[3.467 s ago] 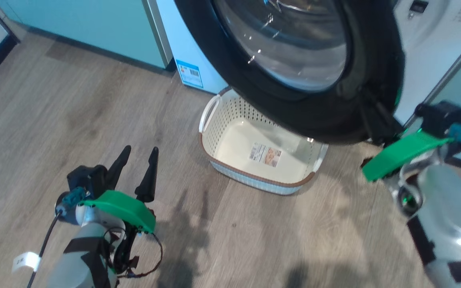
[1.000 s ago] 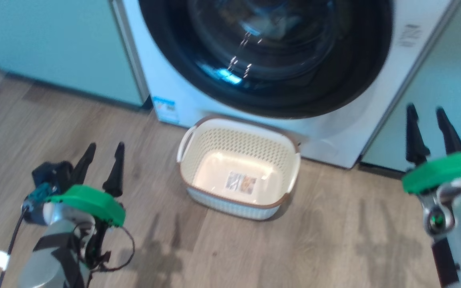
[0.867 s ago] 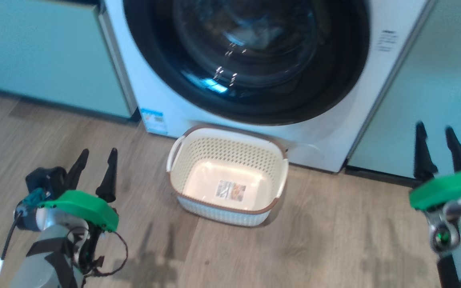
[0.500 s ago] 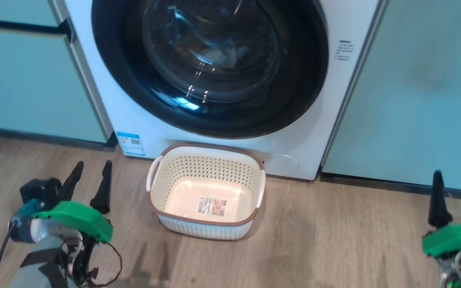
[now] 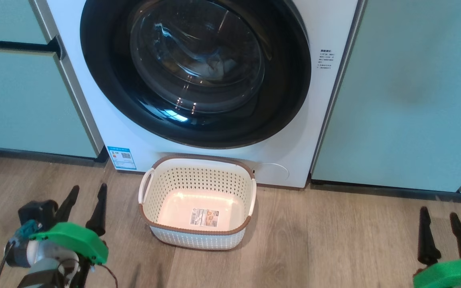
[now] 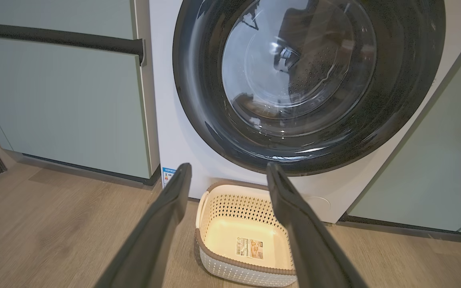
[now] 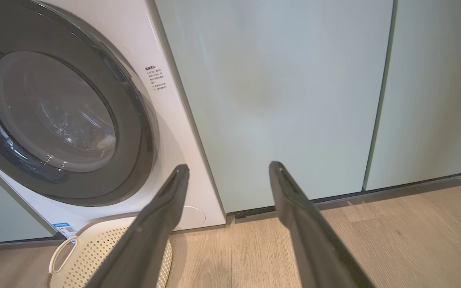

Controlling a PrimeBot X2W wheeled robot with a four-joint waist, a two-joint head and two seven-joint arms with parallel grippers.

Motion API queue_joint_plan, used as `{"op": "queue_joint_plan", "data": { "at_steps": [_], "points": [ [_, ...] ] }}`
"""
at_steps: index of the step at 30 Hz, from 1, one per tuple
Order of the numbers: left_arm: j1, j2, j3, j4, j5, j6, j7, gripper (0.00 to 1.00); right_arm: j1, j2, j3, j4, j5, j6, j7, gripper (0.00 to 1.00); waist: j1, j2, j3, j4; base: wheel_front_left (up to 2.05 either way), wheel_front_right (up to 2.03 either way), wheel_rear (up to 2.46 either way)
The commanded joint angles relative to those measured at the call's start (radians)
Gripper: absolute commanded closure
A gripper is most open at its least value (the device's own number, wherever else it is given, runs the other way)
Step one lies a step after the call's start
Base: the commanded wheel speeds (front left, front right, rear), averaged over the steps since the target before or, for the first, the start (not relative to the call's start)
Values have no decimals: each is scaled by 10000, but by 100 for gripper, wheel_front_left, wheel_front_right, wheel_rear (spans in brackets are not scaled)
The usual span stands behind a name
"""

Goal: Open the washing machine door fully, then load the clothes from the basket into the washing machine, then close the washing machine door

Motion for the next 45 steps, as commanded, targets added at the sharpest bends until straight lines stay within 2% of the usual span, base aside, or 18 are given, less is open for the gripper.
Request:
{"op": "queue_joint_plan", "data": {
  "at_steps": [1,15,42,43,45],
  "points": [
    [-376,258,438,-299,116,-12,-63,0,-231,-77,186,-440,59,-32,-55,0,1,-1,-26,19,0,0,0],
    [-143,304,412,-491,-15,-12,-63,0,350,-77,65,-662,-157,-32,-55,0,1,-1,-150,88,0,0,0],
    [-356,497,-137,-320,-450,-12,-63,0,370,-77,78,-698,-321,-32,-55,0,1,-1,-93,77,0,0,0],
    [234,119,-485,-67,-421,0,1,100,666,19,-134,-354,-286,0,0,100,1,-1,-92,78,0,0,0],
    [350,-48,-518,171,-437,4,8,100,701,73,-99,-60,-278,2,18,100,1,-1,-90,79,0,0,0]
  ]
}}
